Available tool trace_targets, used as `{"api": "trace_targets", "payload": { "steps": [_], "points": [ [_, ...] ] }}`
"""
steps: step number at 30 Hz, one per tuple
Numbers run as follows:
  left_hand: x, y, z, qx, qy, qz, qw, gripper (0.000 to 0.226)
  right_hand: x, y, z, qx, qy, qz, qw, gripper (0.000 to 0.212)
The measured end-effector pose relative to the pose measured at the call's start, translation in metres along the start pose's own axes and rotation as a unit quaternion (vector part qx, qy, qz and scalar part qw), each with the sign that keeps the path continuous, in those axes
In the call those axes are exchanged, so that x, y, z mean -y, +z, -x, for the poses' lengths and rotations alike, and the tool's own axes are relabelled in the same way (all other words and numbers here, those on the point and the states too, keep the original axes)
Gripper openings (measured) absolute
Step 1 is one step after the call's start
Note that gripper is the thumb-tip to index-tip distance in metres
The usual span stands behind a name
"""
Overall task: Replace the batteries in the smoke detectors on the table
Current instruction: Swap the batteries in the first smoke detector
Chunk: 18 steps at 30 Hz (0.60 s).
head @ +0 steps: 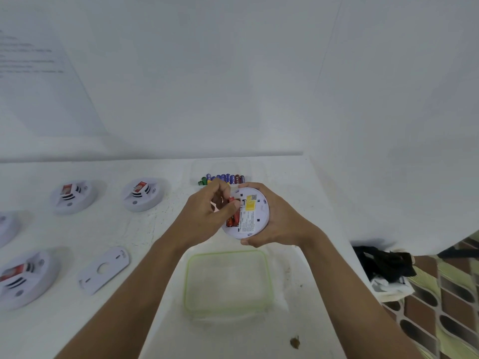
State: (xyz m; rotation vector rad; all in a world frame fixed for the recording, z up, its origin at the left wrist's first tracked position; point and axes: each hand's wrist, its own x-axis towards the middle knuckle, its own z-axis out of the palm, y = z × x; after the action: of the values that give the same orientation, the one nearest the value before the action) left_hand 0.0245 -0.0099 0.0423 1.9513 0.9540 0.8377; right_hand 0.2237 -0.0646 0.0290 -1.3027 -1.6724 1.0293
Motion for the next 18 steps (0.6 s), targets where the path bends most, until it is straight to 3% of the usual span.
{"api": "trace_targets", "payload": {
  "steps": [4,7,9,11,14,18],
  "points": [
    [-0.002,0.0,-0.003,-0.024,-0.011,0.025,0.999,0.012,-0.003,-0.003,-0.002,-0.003,0.007,-0.02,1.0,0.098],
    [-0.002,-0.001,-0.006,-0.096,-0.052,0.138,0.984,0.01,-0.004,-0.009,-0.003,-0.018,0.011,-0.045,0.999,0.098],
    [0.002,-0.004,-0.007,-0.142,-0.082,0.139,0.977,0.008,-0.005,-0.013,-0.002,-0.028,0.014,-0.056,0.998,0.094],
    [0.008,-0.008,-0.009,-0.148,-0.105,0.049,0.982,0.007,-0.007,-0.017,-0.002,-0.041,0.018,-0.069,0.997,0.091],
    [0.016,-0.009,-0.015,-0.068,-0.112,-0.15,0.98,0.006,-0.011,-0.022,-0.002,-0.053,0.024,-0.074,0.996,0.091],
    [0.024,0.004,-0.031,0.049,-0.137,-0.349,0.926,0.014,-0.014,-0.025,0.0,-0.053,0.03,-0.072,0.996,0.094]
  ]
}}
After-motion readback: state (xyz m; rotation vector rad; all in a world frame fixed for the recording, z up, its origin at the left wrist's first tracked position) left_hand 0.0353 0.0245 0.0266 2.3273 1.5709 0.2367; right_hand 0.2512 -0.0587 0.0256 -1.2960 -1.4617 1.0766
